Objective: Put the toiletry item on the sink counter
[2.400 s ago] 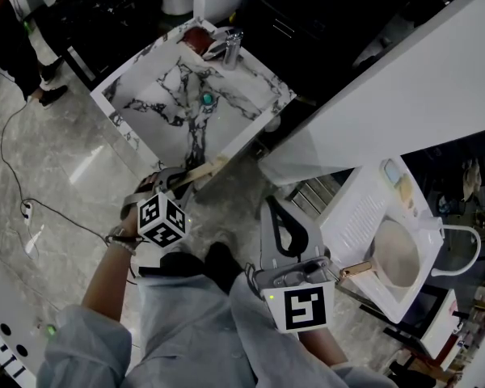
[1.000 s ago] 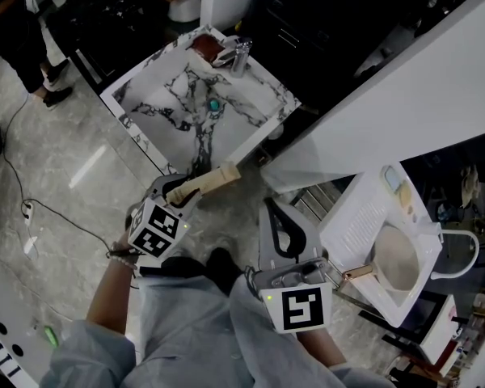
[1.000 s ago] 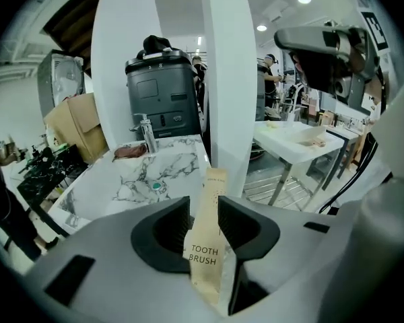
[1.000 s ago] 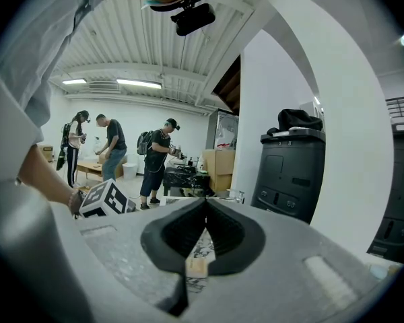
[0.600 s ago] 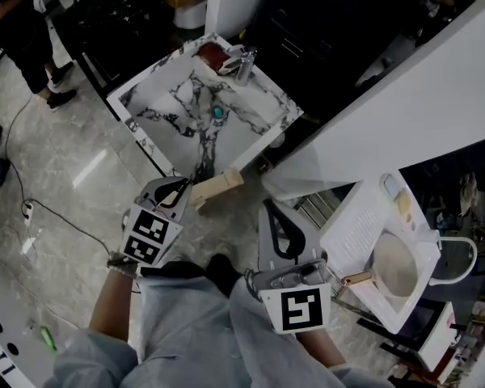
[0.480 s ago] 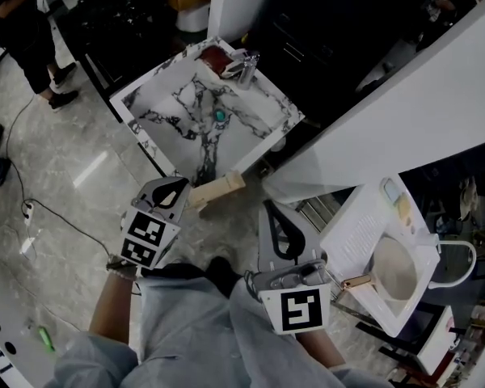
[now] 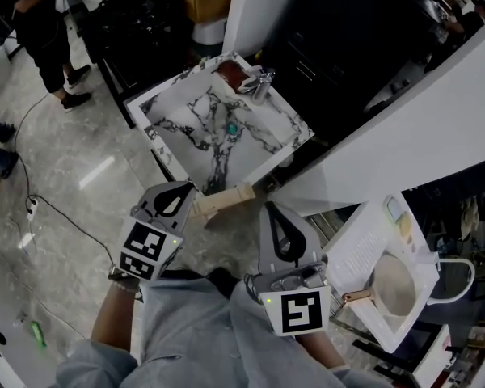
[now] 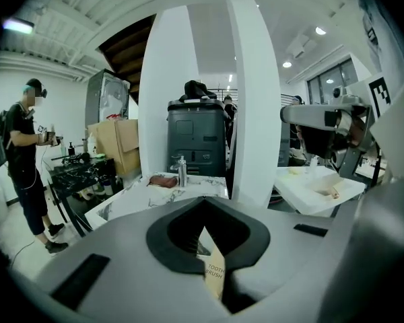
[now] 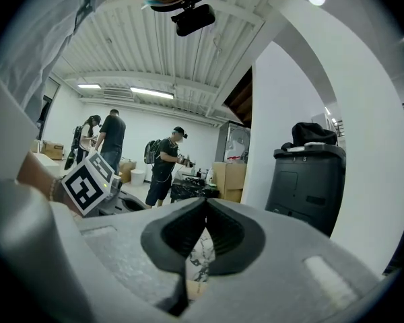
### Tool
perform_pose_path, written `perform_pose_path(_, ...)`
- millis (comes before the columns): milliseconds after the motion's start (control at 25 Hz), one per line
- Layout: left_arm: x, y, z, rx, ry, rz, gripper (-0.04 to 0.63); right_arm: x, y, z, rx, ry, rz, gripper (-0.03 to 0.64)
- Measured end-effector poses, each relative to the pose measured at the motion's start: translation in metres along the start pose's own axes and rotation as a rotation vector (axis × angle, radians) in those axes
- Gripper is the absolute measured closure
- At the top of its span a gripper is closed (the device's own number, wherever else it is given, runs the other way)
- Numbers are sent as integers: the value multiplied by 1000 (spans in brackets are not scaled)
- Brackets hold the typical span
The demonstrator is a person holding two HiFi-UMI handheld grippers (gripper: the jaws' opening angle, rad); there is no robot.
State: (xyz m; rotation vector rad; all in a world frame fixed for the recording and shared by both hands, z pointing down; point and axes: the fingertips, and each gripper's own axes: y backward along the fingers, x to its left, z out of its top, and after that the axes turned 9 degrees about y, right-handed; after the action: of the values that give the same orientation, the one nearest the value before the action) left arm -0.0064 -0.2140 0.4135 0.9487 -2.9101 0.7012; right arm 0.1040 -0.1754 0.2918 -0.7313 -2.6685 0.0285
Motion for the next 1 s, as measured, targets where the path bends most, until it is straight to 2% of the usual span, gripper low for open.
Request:
perform_pose_path(520,-2,53,66,-173,-13,61,589,11,-16,28,-78,14,37,618)
perform_pose_path(800,-3,70,78,-191,4,103,589,15,-20,35,-100,17,59,620)
perform_pose_path(920,-6,77,83,-194,77,122,589,17,-22,36,-103,8,68,620)
perform_pose_path(1000,-7,80,86,-192,85,132,589,18,-23,37,-105,4,73,620)
